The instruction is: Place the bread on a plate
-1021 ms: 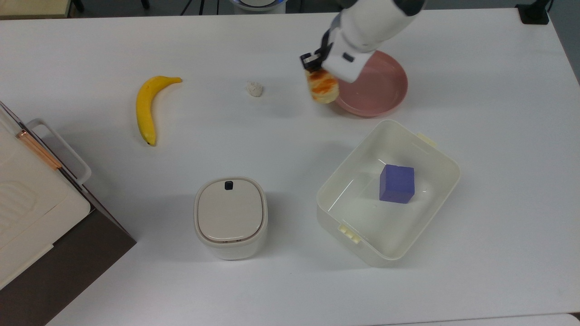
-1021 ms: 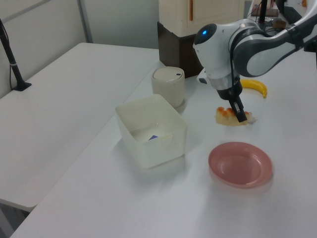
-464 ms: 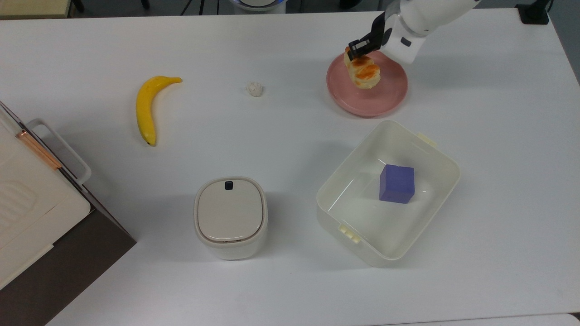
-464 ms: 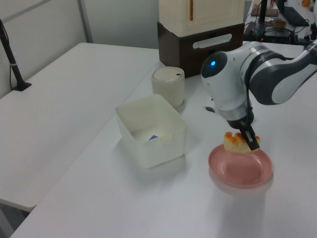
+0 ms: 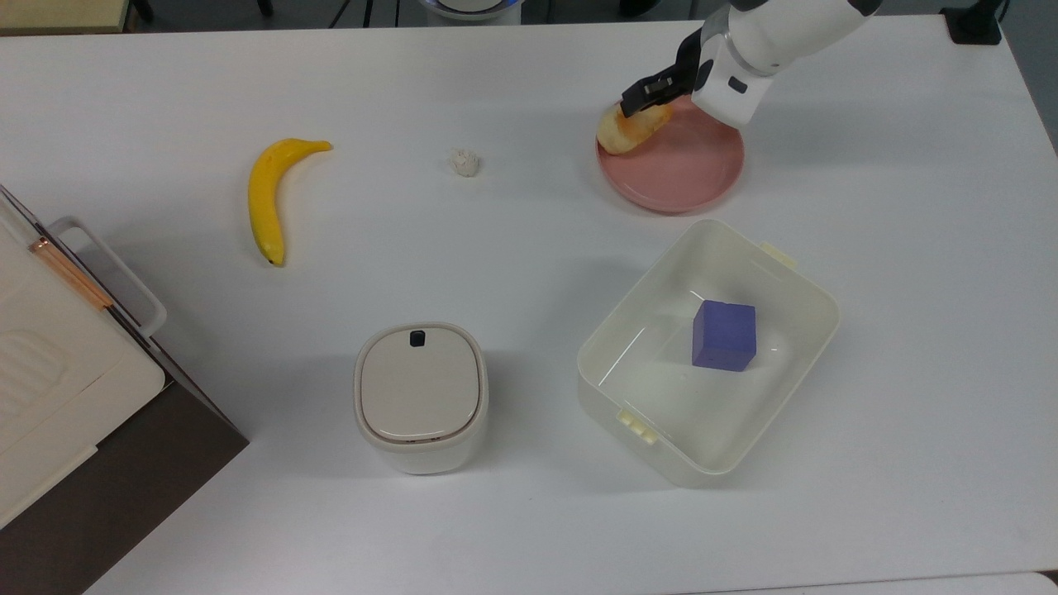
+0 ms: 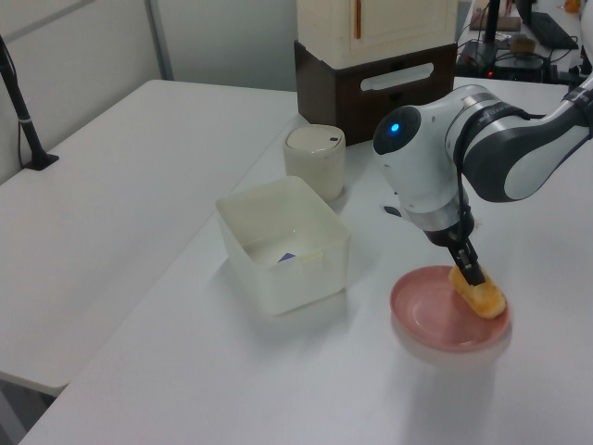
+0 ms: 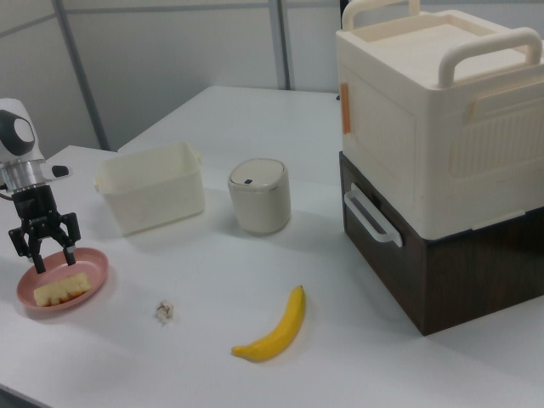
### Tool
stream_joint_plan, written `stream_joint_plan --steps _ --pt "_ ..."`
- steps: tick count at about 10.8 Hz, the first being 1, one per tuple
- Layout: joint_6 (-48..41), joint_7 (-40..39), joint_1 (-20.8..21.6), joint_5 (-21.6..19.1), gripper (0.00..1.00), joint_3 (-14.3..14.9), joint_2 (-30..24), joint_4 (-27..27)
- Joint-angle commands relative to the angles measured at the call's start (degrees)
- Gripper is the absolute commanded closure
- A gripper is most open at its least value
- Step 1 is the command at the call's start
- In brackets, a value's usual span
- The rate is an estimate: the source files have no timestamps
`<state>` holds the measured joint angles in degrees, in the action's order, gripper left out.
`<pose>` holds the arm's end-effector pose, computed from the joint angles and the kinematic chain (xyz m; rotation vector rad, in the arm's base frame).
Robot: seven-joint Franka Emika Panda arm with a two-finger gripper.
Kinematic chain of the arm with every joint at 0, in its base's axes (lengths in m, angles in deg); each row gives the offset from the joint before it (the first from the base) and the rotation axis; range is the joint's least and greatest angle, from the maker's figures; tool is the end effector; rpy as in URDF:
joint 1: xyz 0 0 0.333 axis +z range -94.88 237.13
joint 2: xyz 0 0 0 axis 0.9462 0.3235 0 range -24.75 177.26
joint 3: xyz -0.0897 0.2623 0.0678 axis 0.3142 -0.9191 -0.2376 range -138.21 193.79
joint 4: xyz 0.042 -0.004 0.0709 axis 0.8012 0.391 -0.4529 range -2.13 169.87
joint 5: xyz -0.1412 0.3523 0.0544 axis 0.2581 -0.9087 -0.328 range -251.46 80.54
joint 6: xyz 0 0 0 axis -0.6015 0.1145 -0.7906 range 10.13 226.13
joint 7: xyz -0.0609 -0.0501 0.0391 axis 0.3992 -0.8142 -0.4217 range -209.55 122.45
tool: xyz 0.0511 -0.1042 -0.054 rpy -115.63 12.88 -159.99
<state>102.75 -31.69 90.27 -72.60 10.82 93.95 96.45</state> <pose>0.4623 0.2955 0.3150 2.6920 0.6789 -0.5507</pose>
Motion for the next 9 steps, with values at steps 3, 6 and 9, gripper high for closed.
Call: stream_joint_plan --steps 3,6,9 --pt "-2.1 0.5 -6.5 0.2 0.00 0.2 -2.9 -4.6" --pt "-1.7 -0.4 -19.7 -6.8 0.00 3.4 -8.1 -10.5" --pt "-1.7 -5.8 -20.5 -16.1 0.00 16.8 -12.6 -13.4"
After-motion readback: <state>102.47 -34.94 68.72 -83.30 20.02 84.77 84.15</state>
